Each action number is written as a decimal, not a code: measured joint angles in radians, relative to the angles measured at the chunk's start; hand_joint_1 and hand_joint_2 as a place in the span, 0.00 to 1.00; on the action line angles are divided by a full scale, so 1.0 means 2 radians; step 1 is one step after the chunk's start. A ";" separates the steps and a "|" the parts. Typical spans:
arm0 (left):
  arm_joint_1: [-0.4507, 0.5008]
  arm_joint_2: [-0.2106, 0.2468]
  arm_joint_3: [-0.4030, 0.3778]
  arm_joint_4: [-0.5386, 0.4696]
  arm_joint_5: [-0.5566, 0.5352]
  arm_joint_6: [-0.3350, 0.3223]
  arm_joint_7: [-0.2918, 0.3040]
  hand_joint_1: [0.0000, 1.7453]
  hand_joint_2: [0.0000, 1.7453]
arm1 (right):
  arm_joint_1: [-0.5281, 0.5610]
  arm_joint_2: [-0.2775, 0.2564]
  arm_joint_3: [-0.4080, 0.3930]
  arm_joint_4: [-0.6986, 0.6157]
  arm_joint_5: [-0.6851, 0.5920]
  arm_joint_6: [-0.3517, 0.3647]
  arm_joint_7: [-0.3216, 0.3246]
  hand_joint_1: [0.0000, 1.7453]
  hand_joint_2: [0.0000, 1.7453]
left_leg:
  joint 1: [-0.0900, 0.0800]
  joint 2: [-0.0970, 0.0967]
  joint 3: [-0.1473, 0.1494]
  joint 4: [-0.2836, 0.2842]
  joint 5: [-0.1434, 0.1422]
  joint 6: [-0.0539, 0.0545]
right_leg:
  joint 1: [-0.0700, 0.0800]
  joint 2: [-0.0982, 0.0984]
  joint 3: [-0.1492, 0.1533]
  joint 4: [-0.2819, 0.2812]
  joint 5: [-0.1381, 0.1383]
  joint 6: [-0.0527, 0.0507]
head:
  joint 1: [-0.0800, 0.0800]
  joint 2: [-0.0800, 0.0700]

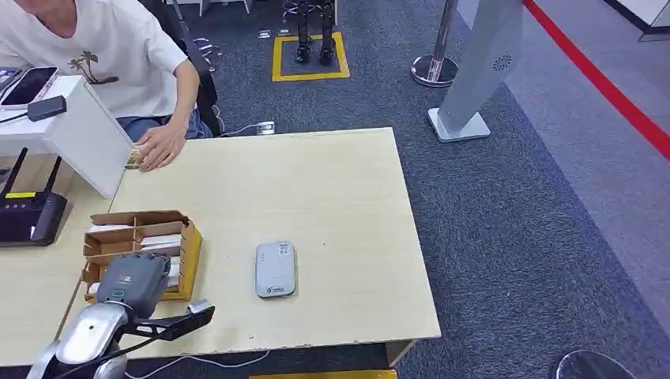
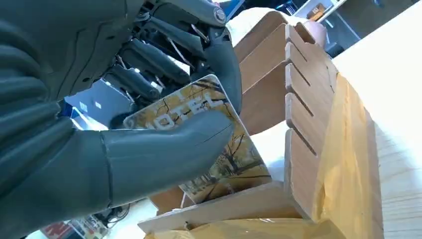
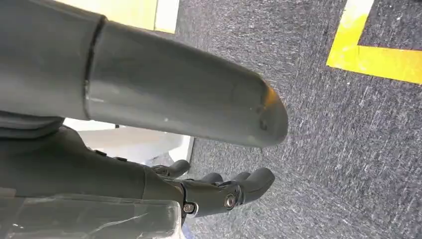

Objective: Pass the card to the sensor for recognition and then transmit it.

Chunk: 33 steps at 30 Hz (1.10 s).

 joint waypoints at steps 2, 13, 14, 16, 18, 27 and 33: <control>-0.002 0.000 0.000 0.000 0.000 0.000 0.000 1.00 1.00 | 0.000 0.000 0.000 0.000 0.000 0.000 0.000 0.00 0.00 | 0.000 0.000 0.000 0.000 0.000 0.000 | 0.000 0.000 0.000 0.000 0.000 0.000 | 0.000 0.000; -0.021 0.005 0.000 0.000 0.016 -0.001 -0.001 1.00 1.00 | 0.000 0.000 0.000 0.000 0.000 -0.001 -0.003 0.00 0.00 | 0.000 0.000 0.000 0.000 0.000 0.000 | 0.000 0.000 0.000 0.000 0.000 0.000 | 0.000 0.000; -0.025 0.006 0.000 0.000 0.017 0.000 -0.002 1.00 1.00 | 0.000 0.000 0.000 0.000 0.000 -0.002 -0.003 0.00 0.00 | 0.000 0.000 0.000 0.000 0.000 0.000 | 0.000 0.000 0.000 0.000 0.000 0.000 | 0.000 0.000; -0.031 0.013 0.000 0.000 0.022 0.000 -0.005 1.00 1.00 | 0.000 0.000 0.000 0.000 0.000 -0.002 -0.004 0.00 0.00 | 0.000 0.000 0.000 0.000 0.000 0.000 | 0.000 0.000 0.000 0.000 0.000 0.000 | 0.000 0.000; -0.034 0.018 0.000 -0.003 0.028 0.000 -0.008 1.00 1.00 | 0.000 0.000 0.000 0.000 0.000 -0.002 -0.004 0.00 0.00 | 0.000 0.000 0.000 0.000 0.000 0.000 | 0.000 0.000 0.000 0.000 0.000 0.000 | 0.000 0.000; -0.040 0.047 0.003 -0.016 0.068 -0.010 -0.013 1.00 1.00 | 0.000 0.000 0.000 0.000 0.000 -0.002 -0.006 0.00 0.00 | 0.000 0.000 0.000 0.000 0.000 0.000 | 0.000 0.000 0.000 0.000 0.000 0.000 | 0.000 0.000; -0.036 0.066 0.011 -0.026 0.098 -0.019 -0.011 1.00 1.00 | 0.000 0.000 0.000 0.000 0.000 -0.002 -0.009 0.00 0.00 | 0.000 0.000 0.000 0.000 0.000 0.000 | 0.000 0.000 0.000 0.000 0.000 0.000 | 0.000 0.000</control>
